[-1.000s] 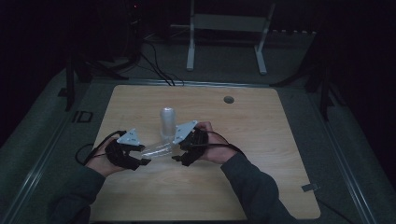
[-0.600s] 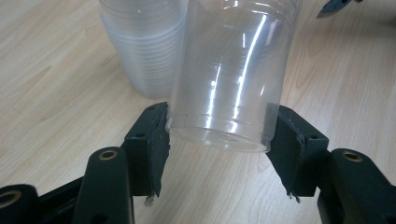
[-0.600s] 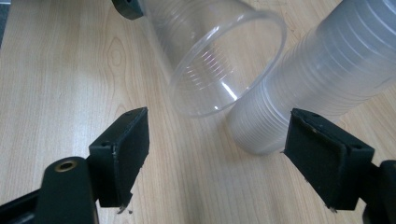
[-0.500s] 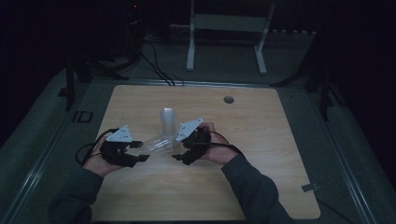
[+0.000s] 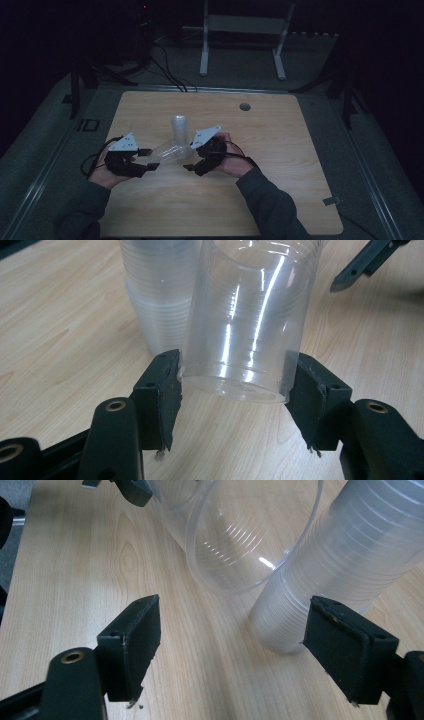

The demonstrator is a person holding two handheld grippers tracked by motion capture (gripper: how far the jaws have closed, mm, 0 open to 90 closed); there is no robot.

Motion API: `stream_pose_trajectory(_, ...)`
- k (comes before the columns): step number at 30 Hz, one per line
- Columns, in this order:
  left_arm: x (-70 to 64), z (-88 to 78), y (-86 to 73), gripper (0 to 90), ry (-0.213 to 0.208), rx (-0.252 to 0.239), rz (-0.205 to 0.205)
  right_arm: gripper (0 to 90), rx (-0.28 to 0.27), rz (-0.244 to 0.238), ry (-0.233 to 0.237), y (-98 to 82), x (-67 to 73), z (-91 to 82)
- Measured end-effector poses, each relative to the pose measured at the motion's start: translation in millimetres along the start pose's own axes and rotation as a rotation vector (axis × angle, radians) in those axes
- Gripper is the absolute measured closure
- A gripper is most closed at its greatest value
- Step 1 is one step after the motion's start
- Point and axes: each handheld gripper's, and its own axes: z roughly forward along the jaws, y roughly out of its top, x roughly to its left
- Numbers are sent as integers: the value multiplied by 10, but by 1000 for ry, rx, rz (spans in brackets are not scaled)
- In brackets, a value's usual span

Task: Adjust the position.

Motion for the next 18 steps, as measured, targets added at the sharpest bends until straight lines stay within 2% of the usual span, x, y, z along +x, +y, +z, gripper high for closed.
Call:
stream_pose_trajectory(10, -11, -1, -5, 422, 21, -55, -14, 221, -41, 41, -7, -20, -13, 0)
stream_pose_trajectory(18, -22, -8, 21, 422, 17, -98, -15, 222, -85, 83, -15, -57, -31, -16)
